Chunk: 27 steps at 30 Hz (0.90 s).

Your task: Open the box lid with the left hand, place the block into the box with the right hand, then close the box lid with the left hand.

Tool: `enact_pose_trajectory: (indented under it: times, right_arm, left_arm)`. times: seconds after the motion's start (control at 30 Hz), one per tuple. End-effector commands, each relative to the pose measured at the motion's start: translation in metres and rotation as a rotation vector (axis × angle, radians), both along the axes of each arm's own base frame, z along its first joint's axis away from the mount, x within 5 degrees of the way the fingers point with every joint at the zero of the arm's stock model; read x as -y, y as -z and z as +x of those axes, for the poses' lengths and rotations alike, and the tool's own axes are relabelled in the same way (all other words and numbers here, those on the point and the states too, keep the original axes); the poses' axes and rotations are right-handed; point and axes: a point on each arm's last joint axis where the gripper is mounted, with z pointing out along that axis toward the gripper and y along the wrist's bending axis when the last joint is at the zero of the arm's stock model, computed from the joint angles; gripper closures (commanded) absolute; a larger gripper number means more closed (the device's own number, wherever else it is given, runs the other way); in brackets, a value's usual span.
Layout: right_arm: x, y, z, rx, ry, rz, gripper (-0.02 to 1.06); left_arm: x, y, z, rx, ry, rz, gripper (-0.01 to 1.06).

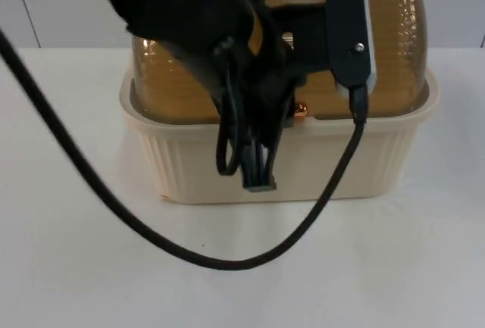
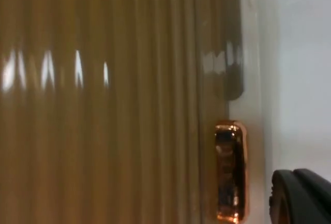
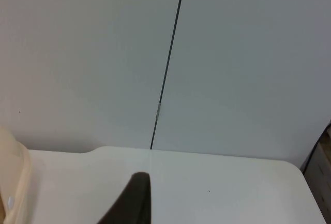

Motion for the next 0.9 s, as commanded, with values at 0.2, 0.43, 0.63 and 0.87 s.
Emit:
enact_pose_trajectory:
  times: [0.2, 0.43, 0.63, 0.87]
  right_arm:
    - [0.0007, -0.0031, -0.0009, 0.015, 0.004, -0.002, 0.03]
    - [0.0008, -0.0031, -0.0009, 0.015, 0.005, -0.004, 0.03]
    - [0.0008, -0.0031, -0.0009, 0.015, 0.005, -0.004, 0.03]
    - [0.0008, -0.0031, -0.0009, 0.015, 0.005, -0.004, 0.03]
  left_arm:
    - [0.0042, 0.0033, 0.0053, 0.023, -0.032, 0.021, 1.05]
    - [0.002, 0.0014, 0.0091, 0.066, -0.063, 0.029, 1.05]
    - [0.0017, 0.0031, 0.0068, 0.043, -0.034, 0.052, 1.05]
    - [0.0033, 0.0031, 0.0057, 0.049, 0.005, 0.062, 1.05]
